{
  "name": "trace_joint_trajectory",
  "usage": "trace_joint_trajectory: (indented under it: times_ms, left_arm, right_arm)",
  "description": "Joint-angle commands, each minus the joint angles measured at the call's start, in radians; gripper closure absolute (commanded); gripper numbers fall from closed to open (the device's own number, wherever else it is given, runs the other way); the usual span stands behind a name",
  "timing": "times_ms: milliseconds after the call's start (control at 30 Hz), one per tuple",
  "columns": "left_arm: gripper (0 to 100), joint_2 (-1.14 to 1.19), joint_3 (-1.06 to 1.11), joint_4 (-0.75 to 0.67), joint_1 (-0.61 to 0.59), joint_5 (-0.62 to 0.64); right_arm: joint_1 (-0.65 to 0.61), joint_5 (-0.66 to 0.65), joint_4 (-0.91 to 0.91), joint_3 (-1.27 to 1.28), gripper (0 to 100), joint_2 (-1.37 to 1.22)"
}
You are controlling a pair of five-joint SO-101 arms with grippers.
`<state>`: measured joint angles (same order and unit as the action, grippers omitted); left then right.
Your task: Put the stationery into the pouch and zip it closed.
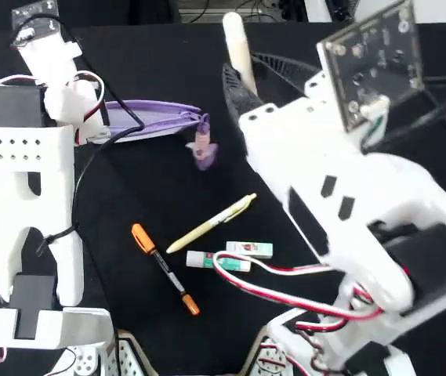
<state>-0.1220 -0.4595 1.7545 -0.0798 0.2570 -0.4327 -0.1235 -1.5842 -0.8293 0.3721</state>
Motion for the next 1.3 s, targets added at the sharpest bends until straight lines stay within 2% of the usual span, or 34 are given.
trace_joint_trajectory:
  times_ms: [0,233,467,633,833,933,1100,1267]
  left_arm:
    - [97,-0.029,-0.007,0.003,0.016,0.009]
    - [97,-0.028,-0.007,0.003,0.013,0.011]
    - [97,-0.026,-0.005,0.003,0.013,0.011]
    - [97,-0.026,0.042,-0.031,0.012,0.011]
    - [97,-0.035,0.137,-0.1,0.012,0.011]
    - [97,-0.037,0.131,-0.104,-0.007,0.012]
    - [97,-0.035,0.114,-0.104,-0.041,0.044]
    - [97,-0.035,0.101,-0.103,-0.041,0.046]
  right_arm:
    - [-0.037,0.008,0.241,0.298,98.8,0.108]
    - [-0.107,0.008,0.73,0.823,98.8,0.325]
    - [-0.204,0.008,1.168,1.234,98.8,0.522]
    - [-0.255,0.008,1.599,1.552,98.8,0.564]
    - [-0.25,0.005,2.09,1.84,98.8,0.561]
    - [-0.25,0.0,2.206,1.906,98.8,0.559]
    - [-0.244,-0.008,2.263,1.934,98.8,0.499]
    - [-0.238,-0.107,2.394,1.956,98.8,0.34]
